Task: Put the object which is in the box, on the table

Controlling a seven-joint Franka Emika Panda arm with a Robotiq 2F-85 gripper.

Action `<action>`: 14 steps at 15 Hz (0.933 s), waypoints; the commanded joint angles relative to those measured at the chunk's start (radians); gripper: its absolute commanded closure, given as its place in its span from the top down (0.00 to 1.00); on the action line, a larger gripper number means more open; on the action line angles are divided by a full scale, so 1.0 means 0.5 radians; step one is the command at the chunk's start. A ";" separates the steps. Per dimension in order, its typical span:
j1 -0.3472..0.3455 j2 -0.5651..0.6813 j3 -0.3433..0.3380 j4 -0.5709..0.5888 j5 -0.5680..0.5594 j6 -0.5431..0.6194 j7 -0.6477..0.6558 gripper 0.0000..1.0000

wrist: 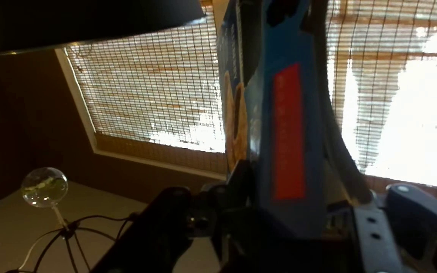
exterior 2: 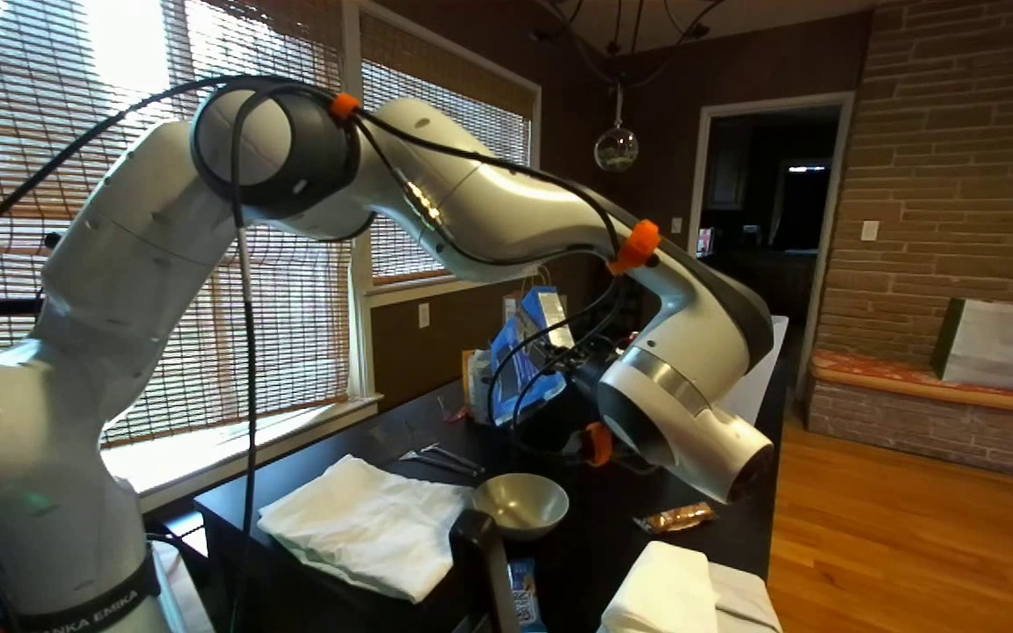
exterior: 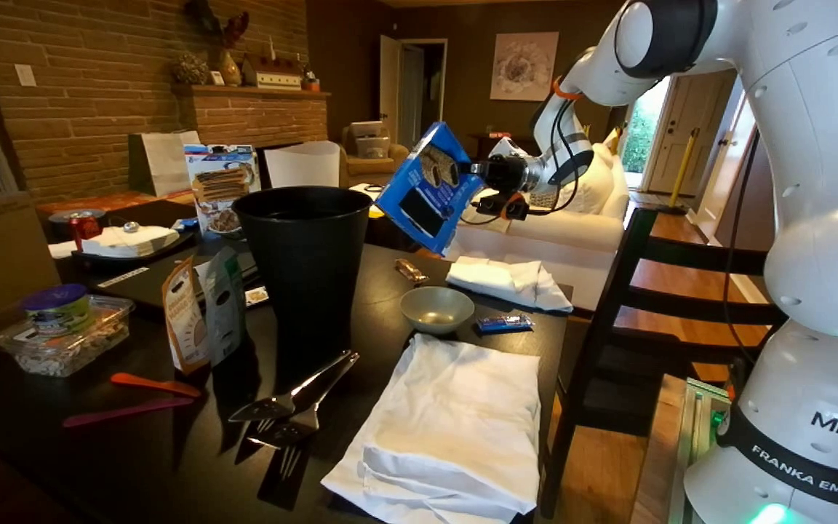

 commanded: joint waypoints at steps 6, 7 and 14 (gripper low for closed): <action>-0.070 0.007 0.045 0.065 0.118 -0.248 -0.024 0.09; -0.018 -0.001 -0.013 0.107 0.003 -0.109 -0.220 0.09; -0.007 -0.036 0.001 0.105 -0.055 -0.155 -0.208 0.09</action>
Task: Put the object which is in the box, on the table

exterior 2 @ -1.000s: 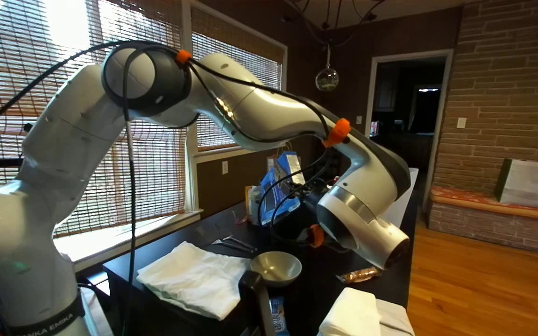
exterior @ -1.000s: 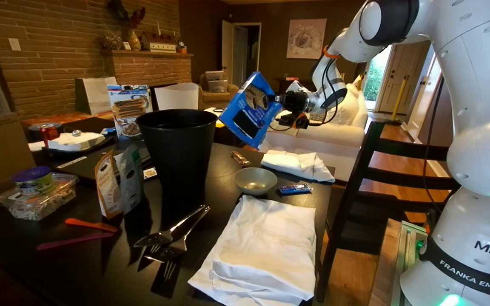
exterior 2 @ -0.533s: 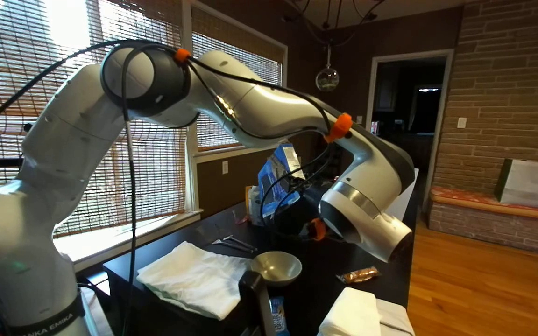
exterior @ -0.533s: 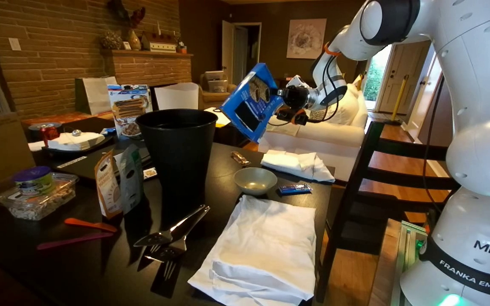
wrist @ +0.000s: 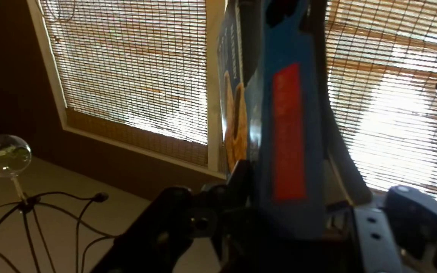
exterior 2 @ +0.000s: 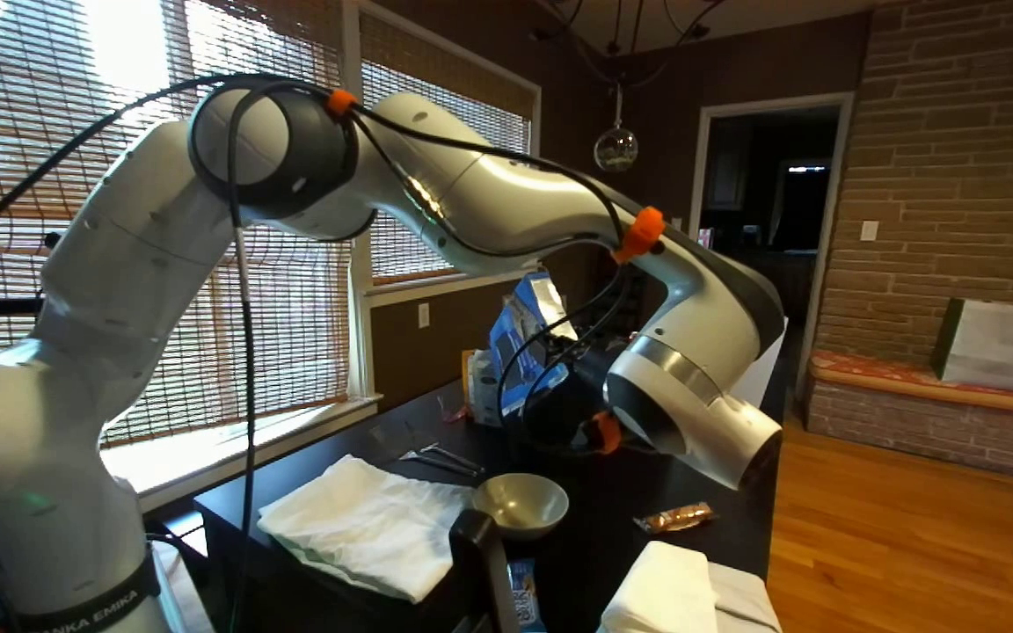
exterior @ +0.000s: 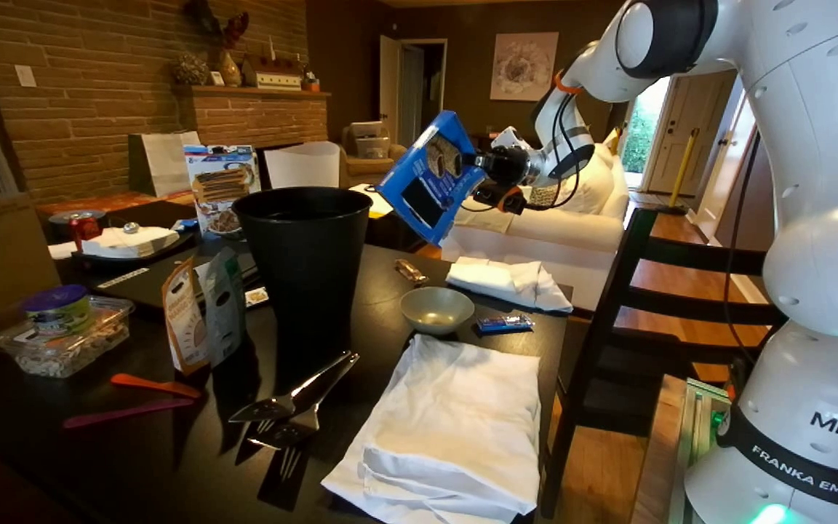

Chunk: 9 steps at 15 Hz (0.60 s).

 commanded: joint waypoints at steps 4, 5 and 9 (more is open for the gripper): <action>0.093 -0.079 -0.039 0.128 -0.320 0.028 -0.073 0.09; 0.109 -0.102 -0.030 0.145 -0.398 0.032 -0.075 0.09; 0.219 -0.244 0.018 0.168 -0.718 0.087 -0.150 0.09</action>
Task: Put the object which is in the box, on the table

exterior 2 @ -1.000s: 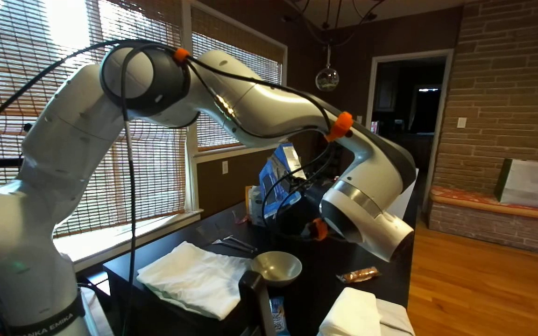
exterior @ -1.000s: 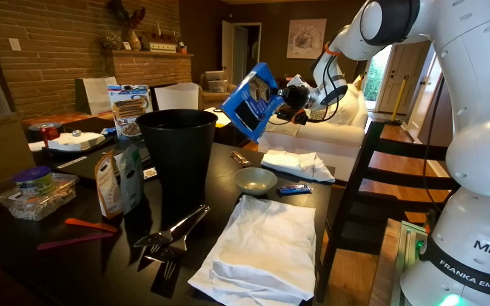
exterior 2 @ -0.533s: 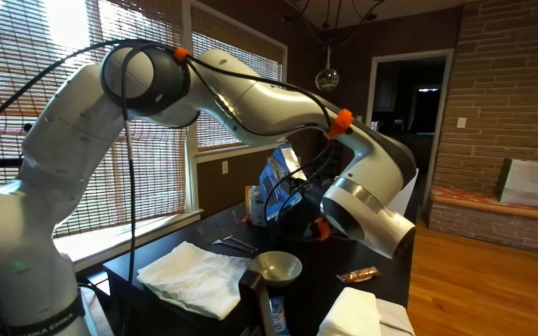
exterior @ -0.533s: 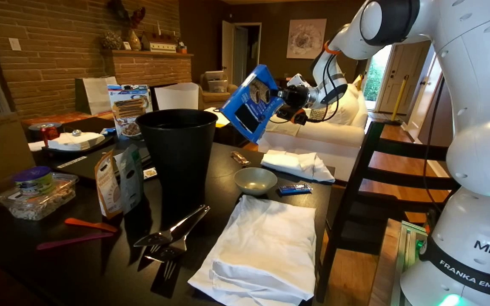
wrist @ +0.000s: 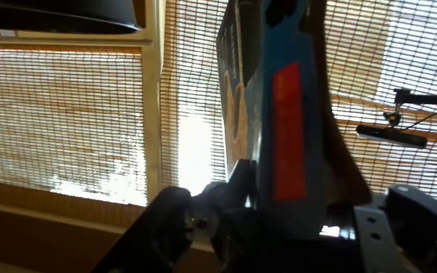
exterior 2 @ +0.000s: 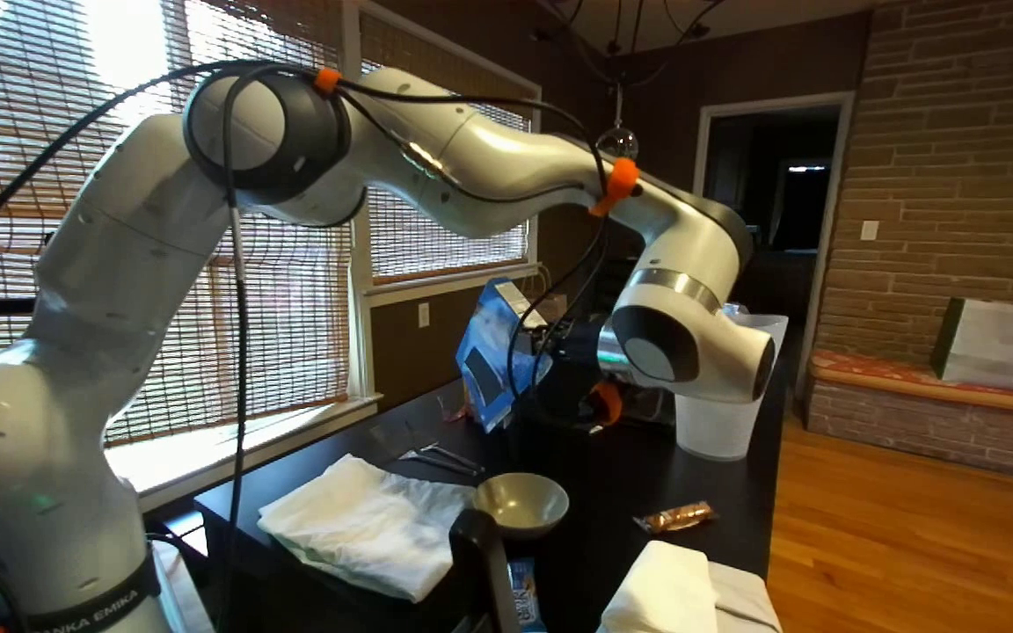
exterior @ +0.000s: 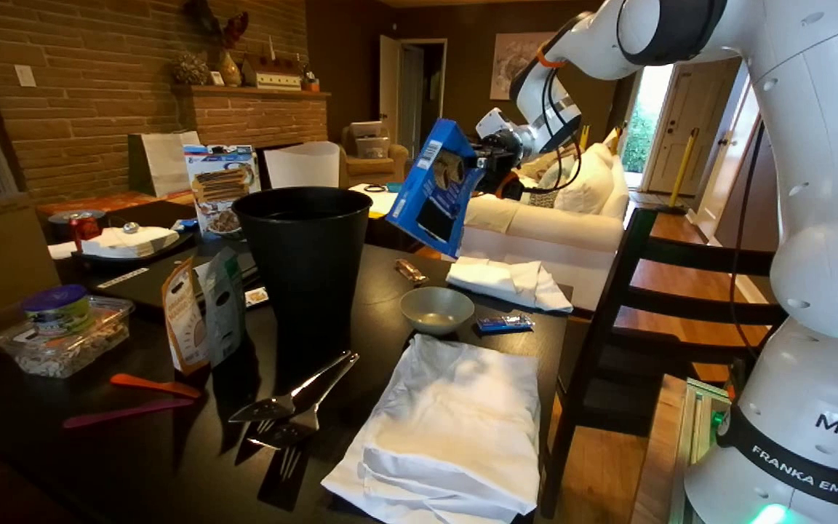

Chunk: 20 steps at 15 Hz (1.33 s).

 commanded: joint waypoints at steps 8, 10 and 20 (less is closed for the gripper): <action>0.357 -0.364 0.185 -0.014 -0.896 0.372 -0.166 0.09; 0.405 -0.401 0.236 -0.037 -1.077 0.475 -0.221 0.09; 0.540 -0.662 0.448 -0.259 -1.699 1.136 -0.561 0.09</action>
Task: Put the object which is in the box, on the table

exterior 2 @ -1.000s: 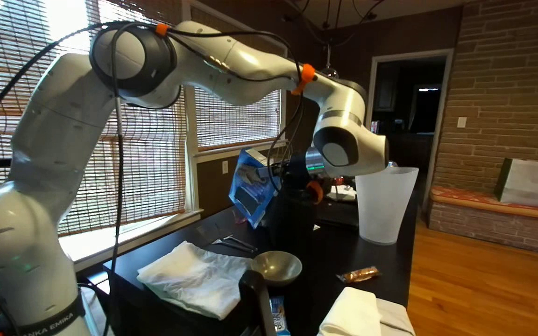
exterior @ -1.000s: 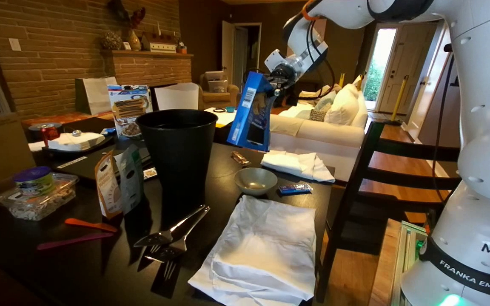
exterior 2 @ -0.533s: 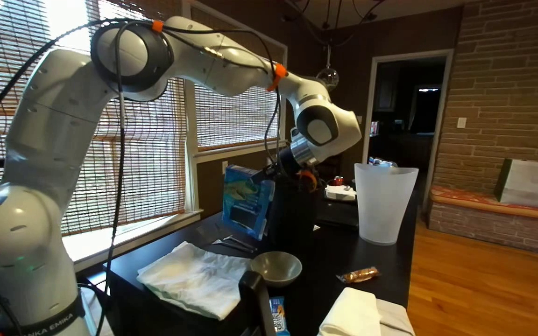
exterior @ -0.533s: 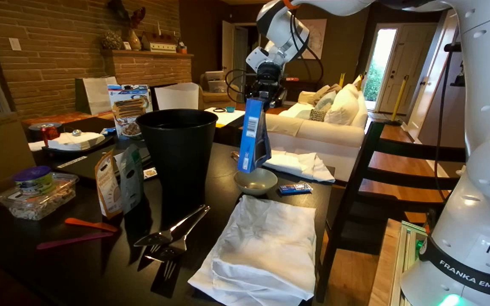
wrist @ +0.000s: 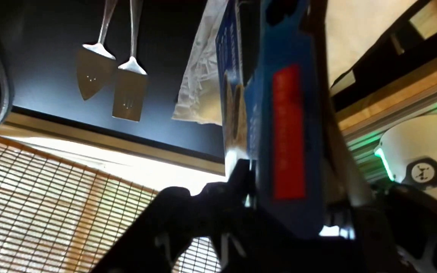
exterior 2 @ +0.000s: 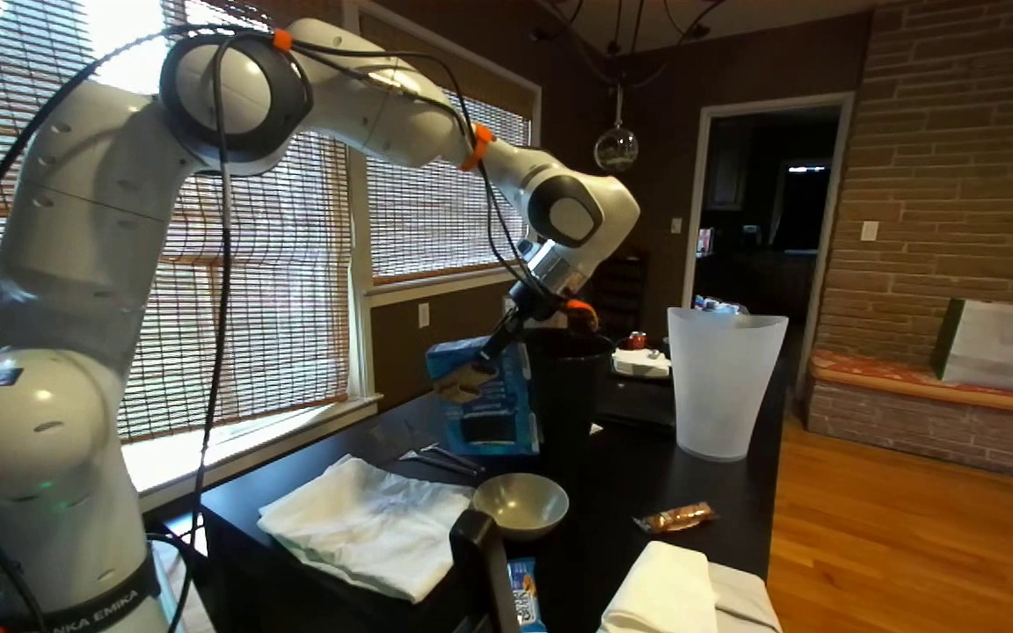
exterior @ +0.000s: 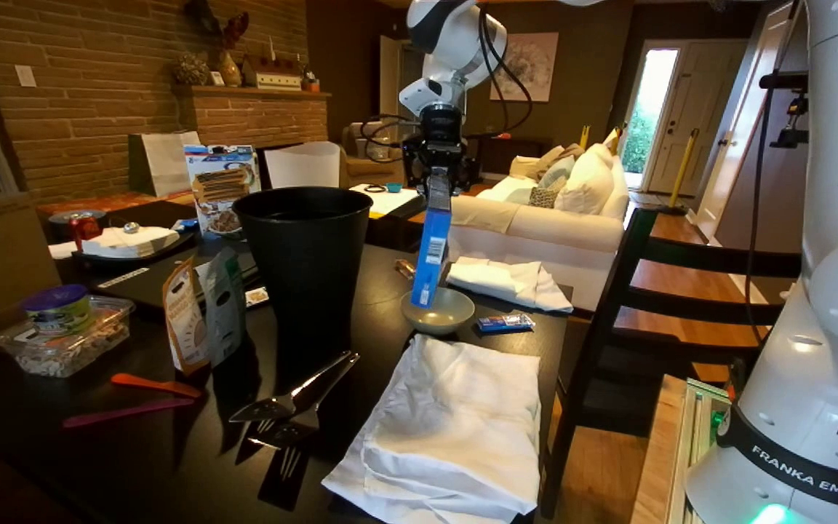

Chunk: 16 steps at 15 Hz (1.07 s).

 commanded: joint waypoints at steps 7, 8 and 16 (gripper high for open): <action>-0.019 -0.384 0.311 -0.524 -0.320 0.987 -0.263 0.09; 0.027 -0.403 0.268 -0.589 -0.324 1.112 -0.308 0.09; 0.130 -0.340 0.259 -0.655 -0.344 1.446 -0.243 0.34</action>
